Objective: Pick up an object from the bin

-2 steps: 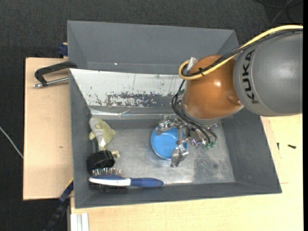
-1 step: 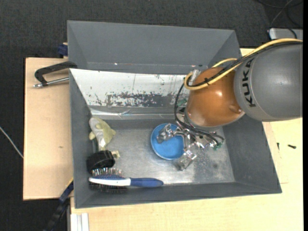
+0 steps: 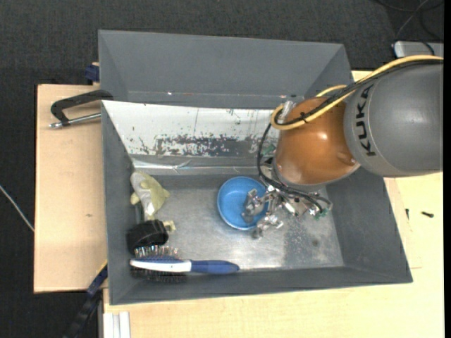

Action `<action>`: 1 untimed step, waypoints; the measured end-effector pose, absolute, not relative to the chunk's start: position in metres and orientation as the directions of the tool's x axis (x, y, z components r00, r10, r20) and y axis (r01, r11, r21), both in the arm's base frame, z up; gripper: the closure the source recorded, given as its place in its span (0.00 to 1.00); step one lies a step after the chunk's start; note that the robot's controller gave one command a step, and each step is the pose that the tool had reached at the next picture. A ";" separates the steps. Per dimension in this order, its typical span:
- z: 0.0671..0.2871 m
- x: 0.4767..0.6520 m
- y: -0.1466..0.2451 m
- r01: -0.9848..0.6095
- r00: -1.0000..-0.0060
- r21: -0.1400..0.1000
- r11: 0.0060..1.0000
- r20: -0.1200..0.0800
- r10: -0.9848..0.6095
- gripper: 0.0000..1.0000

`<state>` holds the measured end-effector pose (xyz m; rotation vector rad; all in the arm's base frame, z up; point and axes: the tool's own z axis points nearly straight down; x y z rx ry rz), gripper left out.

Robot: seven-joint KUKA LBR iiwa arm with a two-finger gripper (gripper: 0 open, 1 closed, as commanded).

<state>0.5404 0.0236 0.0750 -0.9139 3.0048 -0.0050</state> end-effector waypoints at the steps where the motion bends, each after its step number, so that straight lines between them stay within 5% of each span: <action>1: 0.217 0.539 0.029 -0.582 -0.813 -0.007 0.813 -0.012 -0.582 1.00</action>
Offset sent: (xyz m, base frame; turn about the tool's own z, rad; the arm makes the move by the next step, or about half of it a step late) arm -0.0047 0.0042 0.1359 -0.0318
